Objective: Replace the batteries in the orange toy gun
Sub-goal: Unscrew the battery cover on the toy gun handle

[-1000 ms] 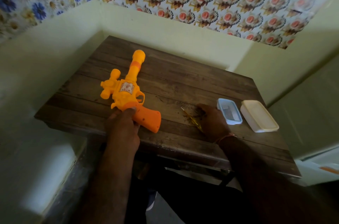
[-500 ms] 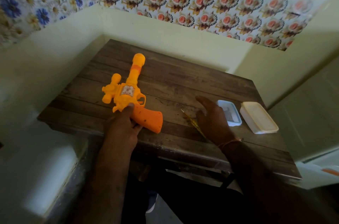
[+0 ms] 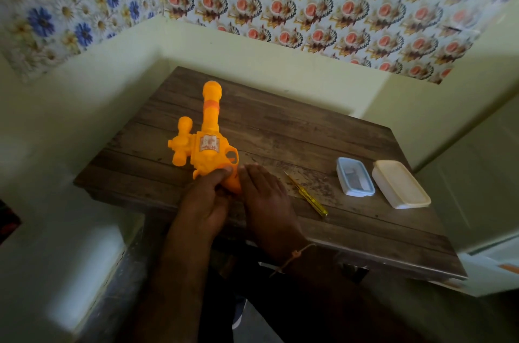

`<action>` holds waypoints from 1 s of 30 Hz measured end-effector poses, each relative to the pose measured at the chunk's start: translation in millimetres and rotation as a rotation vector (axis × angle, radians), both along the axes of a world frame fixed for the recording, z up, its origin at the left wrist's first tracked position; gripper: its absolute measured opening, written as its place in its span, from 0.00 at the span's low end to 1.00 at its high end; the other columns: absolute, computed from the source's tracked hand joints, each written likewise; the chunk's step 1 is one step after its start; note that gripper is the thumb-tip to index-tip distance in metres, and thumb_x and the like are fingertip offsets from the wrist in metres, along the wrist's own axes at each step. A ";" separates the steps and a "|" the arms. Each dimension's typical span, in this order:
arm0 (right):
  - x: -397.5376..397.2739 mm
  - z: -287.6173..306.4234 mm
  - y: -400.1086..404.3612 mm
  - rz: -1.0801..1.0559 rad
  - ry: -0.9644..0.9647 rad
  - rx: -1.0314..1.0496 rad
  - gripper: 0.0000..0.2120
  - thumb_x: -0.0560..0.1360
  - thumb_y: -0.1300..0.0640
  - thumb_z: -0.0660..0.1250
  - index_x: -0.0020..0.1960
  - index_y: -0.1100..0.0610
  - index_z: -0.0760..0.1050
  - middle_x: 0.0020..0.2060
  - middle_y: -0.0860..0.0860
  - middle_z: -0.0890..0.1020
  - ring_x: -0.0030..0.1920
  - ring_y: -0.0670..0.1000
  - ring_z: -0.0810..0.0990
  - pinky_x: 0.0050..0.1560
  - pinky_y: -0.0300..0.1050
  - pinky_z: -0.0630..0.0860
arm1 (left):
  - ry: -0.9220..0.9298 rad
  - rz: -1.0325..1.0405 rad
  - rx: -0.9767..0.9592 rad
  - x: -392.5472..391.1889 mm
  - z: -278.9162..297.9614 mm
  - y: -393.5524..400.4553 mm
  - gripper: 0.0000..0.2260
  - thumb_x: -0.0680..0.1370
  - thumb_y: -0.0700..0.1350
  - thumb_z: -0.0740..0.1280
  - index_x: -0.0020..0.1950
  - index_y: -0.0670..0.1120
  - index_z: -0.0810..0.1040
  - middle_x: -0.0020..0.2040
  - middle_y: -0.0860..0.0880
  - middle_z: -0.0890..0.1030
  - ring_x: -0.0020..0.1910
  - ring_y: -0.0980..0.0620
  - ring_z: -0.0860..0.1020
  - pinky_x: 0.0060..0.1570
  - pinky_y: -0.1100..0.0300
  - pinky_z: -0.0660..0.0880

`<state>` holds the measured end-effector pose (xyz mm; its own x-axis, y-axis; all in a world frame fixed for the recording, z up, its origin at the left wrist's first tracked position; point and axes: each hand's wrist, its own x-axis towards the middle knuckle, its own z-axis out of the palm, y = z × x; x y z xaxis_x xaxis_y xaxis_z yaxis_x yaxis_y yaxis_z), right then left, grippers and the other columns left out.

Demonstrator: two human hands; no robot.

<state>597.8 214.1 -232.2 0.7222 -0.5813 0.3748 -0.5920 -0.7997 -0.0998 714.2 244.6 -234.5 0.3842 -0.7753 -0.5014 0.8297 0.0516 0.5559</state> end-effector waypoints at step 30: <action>-12.7 -15.8 15.6 0.148 -0.354 -0.276 0.11 0.77 0.56 0.62 0.56 0.58 0.79 0.53 0.54 0.82 0.55 0.56 0.80 0.58 0.57 0.71 | 0.062 0.077 -0.109 5.8 7.4 3.9 0.14 0.80 0.48 0.65 0.63 0.43 0.75 0.48 0.43 0.82 0.43 0.46 0.81 0.37 0.52 0.79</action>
<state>585.2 229.7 -248.0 0.5895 -0.3256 0.7392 -0.4375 -0.8980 -0.0466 720.0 248.5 -227.1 0.4155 -0.7959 -0.4404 0.8534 0.1736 0.4915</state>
